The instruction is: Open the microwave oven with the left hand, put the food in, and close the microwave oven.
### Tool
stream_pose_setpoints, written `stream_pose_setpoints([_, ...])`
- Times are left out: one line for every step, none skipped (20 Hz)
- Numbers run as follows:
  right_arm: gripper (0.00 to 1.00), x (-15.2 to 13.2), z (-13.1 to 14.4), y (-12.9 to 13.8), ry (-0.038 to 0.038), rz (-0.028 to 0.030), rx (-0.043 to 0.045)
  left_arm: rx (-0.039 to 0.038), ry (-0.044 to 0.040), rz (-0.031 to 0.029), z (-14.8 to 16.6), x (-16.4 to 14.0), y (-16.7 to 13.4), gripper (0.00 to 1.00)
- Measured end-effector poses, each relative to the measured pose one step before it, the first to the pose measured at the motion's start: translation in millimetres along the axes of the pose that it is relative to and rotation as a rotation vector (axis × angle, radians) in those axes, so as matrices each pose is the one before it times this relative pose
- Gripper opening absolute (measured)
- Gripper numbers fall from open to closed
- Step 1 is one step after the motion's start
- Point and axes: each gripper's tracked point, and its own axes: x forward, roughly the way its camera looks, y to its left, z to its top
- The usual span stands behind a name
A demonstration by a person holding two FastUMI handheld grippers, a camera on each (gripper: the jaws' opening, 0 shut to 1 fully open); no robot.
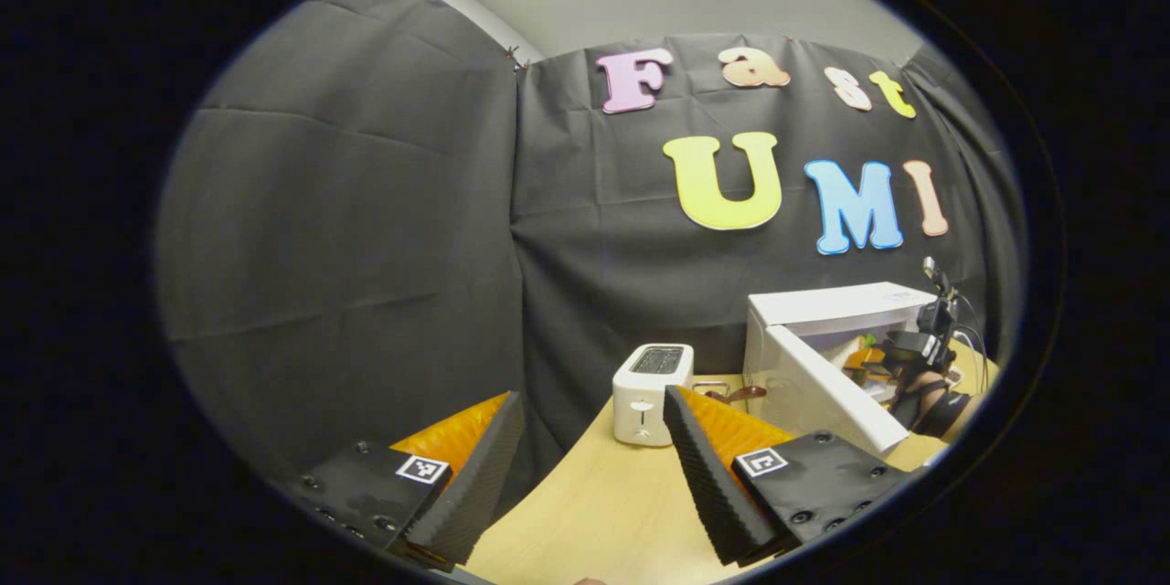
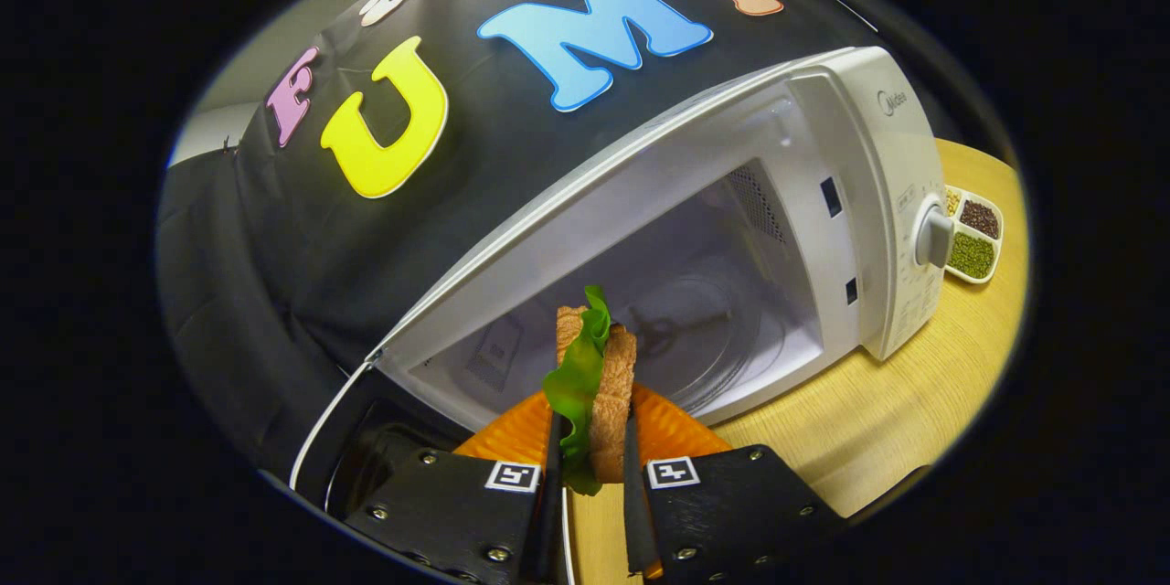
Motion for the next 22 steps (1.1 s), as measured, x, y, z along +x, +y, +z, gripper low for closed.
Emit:
stream_pose_setpoints([0.28, 7.24, -1.85, 0.48, -0.00171, -0.00140, -0.00506, 0.00468, 0.00828, 0.00448, -3.21, 3.72, 2.69, 0.98])
stream_pose_setpoints([0.28, 6.31, -1.23, -0.88, -0.00190, -0.00223, -0.00627, 0.00383, 0.00831, 0.00562, -3.70, 3.35, 2.41, 0.98])
stream_pose_setpoints([0.28, 5.06, -0.60, -0.09, -0.00340, -0.00001, -0.00321, 0.00222, 0.00758, 0.00383, -3.60, 0.81, 1.93, 0.93])
stream_pose_setpoints([0.28, 3.78, 1.09, 0.77, -0.00900, 0.00574, -0.00158, 0.00106, 0.00603, 0.00450, -2.25, 0.87, 1.47, 0.93])
stream_pose_setpoints([0.28, 3.14, -0.52, -0.82, -0.00530, -0.00046, -0.00383, 0.00136, 0.00058, 0.00167, 0.75, 0.99, 1.17, 0.94])
stream_pose_setpoints([0.28, 2.73, -1.13, -2.75, -0.00204, -0.00287, -0.00155, 0.00477, 0.00069, 0.00377, -0.26, 0.20, 1.58, 0.95])
stream_pose_setpoints([0.28, 2.79, -2.64, -2.14, 0.00374, -0.00317, 0.00235, 0.00471, 0.00248, 0.00251, -2.04, 0.37, 1.73, 0.96])
stream_pose_setpoints([0.28, 2.35, -0.61, -4.04, 0.00148, -0.01024, 0.00598, 0.00231, 0.00239, 0.00063, -0.25, -0.13, 0.63, 0.98])
stream_pose_setpoints([0.29, 2.21, -0.64, -1.79, 0.00017, -0.00401, 0.01279, 0.00180, 0.00337, -0.00221, -1.38, -0.73, -0.47, 0.99])
stream_pose_setpoints([0.29, 1.74, -0.92, -1.42, 0.00303, -0.00598, 0.00478, 0.00423, 0.00522, 0.00057, -2.10, 2.07, 0.15, 1.00])
stream_pose_setpoints([0.29, 1.75, -1.23, -2.63, -0.00364, -0.00787, -0.00691, 0.00419, 0.00165, 0.00117, -2.25, -0.01, 0.46, 1.00])
stream_pose_setpoints([0.29, 1.52, -0.49, -3.97, -0.00322, -0.01585, -0.01641, 0.00189, 0.00034, 0.00002, 0.80, 1.33, -0.67, 1.00])
stream_pose_setpoints([0.34, 0.61, -0.59, -4.02, -0.00299, -0.01466, -0.01508, -0.00006, 0.00006, -0.00257, -1.80, 1.28, -1.03, 1.00])
stream_pose_setpoints([0.35, -0.25, 0.54, -6.13, -0.00355, -0.02549, -0.02007, 0.00012, -0.00112, -0.00050, -0.52, -1.60, -0.08, 0.98])
stream_pose_setpoints([0.41, 1.76, 0.00, -9.35, -0.00996, -0.03925, -0.02807, 0.00113, -0.00202, -0.00088, 0.79, -1.25, 0.75, 0.98])
stream_pose_setpoints([0.49, -0.69, 1.34, -4.00, -0.00797, -0.01537, -0.01595, -0.00041, -0.00183, 0.00039, 1.21, -0.22, 0.01, 0.98])
stream_pose_setpoints([0.56, 0.00, 1.66, -4.36, -0.00689, -0.01853, -0.02021, -0.00166, 0.00054, -0.00203, -0.75, 0.84, -0.39, 0.98])
stream_pose_setpoints([0.60, 1.20, 0.04, -3.38, -0.00656, -0.01904, -0.02451, -0.00110, 0.00050, -0.00101, -0.81, 0.20, -1.02, 0.98])
stream_pose_setpoints([0.71, -3.95, 2.12, -3.87, -0.01491, -0.01996, -0.03152, 0.00020, 0.00309, -0.00197, -1.54, 0.20, -0.29, 0.98])
stream_pose_setpoints([0.79, -3.35, 3.82, -4.77, -0.01534, -0.01655, -0.02845, 0.00172, 0.00330, -0.00236, -0.91, 1.00, -1.85, 0.97])
stream_pose_setpoints([0.94, -4.50, 3.08, -2.54, -0.02156, -0.01060, -0.03045, 0.00136, 0.00108, -0.00424, -0.57, 0.24, -1.88, 0.95])
stream_pose_setpoints([0.98, -4.40, 6.53, -2.51, -0.02133, -0.00821, -0.02487, 0.00004, -0.00075, -0.00520, 0.23, 0.54, -2.82, 0.94])
